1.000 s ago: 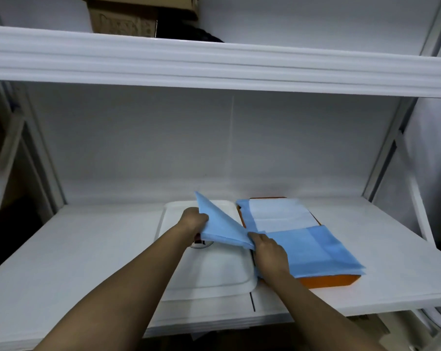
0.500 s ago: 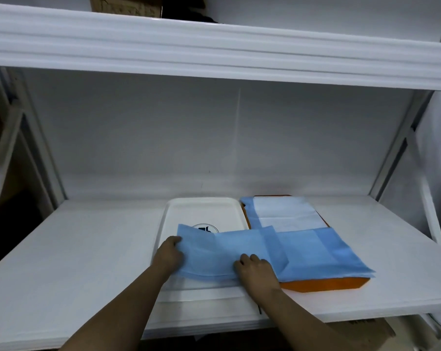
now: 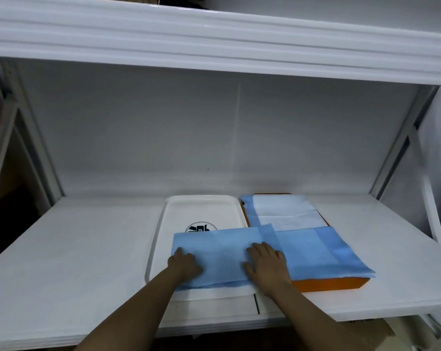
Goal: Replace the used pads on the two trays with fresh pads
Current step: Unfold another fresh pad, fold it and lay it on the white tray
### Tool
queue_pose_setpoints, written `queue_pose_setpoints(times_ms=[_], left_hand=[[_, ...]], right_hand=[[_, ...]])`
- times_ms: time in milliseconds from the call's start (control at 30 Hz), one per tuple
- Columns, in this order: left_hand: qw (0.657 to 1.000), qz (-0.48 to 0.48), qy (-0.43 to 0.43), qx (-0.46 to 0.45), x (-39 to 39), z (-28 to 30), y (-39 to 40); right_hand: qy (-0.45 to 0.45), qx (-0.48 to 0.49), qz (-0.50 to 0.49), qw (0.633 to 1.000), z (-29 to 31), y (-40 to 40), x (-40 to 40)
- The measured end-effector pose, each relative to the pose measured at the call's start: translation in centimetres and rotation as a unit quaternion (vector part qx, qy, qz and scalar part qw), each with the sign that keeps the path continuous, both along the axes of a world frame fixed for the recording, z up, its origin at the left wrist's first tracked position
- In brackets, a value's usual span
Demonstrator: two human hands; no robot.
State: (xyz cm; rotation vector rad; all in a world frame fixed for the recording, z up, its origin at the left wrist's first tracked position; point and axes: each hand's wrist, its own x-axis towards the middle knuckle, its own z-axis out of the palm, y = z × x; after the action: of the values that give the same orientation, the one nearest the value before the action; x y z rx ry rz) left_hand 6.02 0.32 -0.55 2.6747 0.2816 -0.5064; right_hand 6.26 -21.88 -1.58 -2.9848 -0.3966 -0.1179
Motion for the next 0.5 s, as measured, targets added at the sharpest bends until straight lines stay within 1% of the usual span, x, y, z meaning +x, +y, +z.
queue_pose_setpoints(times_ms=[67,133,300,500], left_hand=[[0.998,-0.042,0.019,0.034,0.0,-0.1,-0.9],[0.996,-0.053,0.039,0.061,0.0,-0.3,-1.6],[0.995,-0.078,0.021,0.057,0.5,-0.4,-3.7],[0.987,-0.15,0.015,0.047,0.8,0.0,-7.9]], right_hand=[[0.064,0.007,-0.042,0.997,-0.4,-1.0,0.4],[0.091,0.018,-0.075,0.993,-0.8,-2.1,0.8],[0.113,0.088,-0.134,0.981,-1.5,-3.7,1.0],[0.1,0.088,-0.198,0.971,-1.4,-4.4,1.7]])
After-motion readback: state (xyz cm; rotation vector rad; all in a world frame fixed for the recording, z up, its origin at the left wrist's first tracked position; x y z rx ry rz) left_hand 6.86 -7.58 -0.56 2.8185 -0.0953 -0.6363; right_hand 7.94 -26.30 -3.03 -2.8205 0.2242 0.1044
